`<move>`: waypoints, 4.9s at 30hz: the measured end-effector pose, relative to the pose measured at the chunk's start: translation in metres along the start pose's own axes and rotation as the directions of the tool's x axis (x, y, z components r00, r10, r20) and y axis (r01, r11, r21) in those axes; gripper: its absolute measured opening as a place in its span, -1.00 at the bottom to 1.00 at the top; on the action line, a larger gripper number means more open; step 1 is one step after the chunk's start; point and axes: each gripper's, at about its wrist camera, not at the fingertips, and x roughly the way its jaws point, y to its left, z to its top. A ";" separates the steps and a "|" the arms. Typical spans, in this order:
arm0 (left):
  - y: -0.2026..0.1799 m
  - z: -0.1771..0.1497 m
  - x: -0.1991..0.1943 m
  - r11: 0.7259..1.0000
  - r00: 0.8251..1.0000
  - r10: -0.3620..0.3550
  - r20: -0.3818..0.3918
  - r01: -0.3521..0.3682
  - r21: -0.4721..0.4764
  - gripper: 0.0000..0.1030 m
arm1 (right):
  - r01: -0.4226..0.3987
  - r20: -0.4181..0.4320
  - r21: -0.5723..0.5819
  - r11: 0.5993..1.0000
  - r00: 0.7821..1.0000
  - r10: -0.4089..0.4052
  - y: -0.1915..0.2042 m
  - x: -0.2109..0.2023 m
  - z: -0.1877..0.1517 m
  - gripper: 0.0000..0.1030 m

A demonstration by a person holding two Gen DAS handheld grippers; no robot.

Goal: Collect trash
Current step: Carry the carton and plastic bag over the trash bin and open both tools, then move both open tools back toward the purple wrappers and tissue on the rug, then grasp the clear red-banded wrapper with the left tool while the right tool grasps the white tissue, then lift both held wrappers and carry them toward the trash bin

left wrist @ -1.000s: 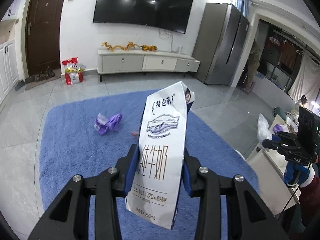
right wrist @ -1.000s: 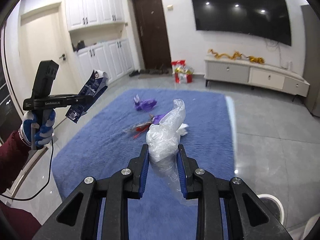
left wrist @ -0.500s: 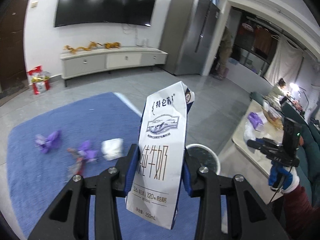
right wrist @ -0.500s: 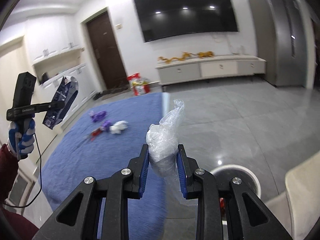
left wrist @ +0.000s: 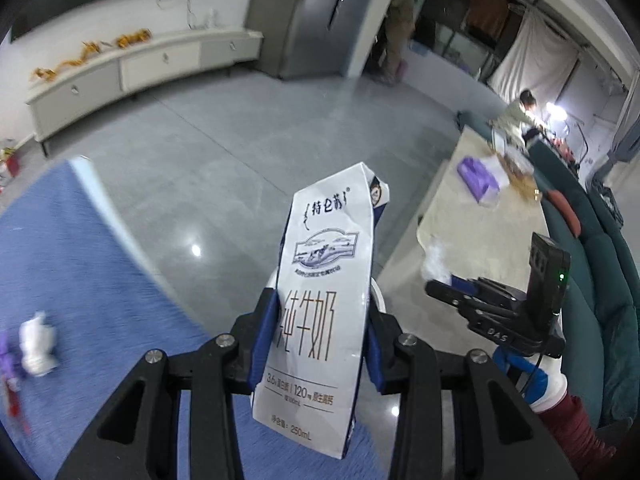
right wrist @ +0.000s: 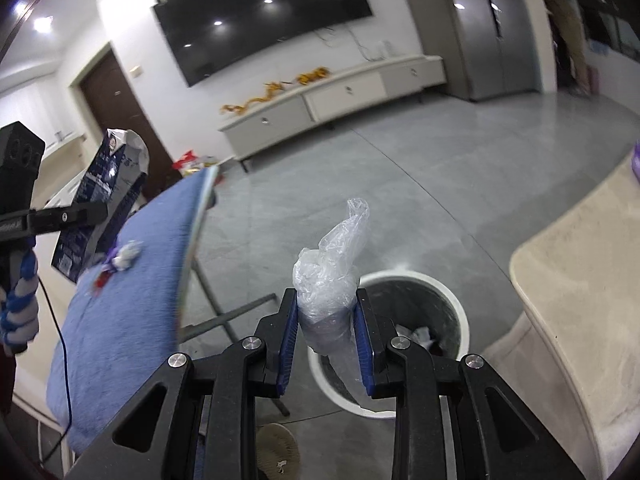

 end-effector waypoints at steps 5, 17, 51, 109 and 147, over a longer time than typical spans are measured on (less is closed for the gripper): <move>-0.018 0.010 0.068 1.000 0.995 0.006 -0.104 -0.006 0.009 -0.27 | 0.023 -0.039 0.054 0.998 0.999 -0.021 -0.024 0.031 0.000 -0.47; -0.022 0.020 0.156 0.998 0.983 -0.034 -0.183 0.023 -0.064 -0.23 | 0.097 -0.138 0.089 0.991 0.987 -0.084 -0.044 0.100 0.000 -0.42; 0.088 -0.070 -0.194 0.972 0.930 0.186 0.316 -0.128 -0.197 0.32 | 0.030 0.068 -0.138 0.990 0.997 -0.021 0.100 -0.052 0.034 0.13; 0.305 -0.176 -0.128 0.857 0.898 0.436 0.061 -0.394 -0.331 0.08 | -0.251 -0.264 -0.337 0.907 0.950 0.164 0.343 0.173 0.044 0.22; 0.194 -0.231 -0.245 0.891 0.861 0.423 0.284 -0.339 -0.301 -0.86 | -0.417 -0.190 -0.377 0.827 0.909 0.371 0.347 0.037 0.003 -0.80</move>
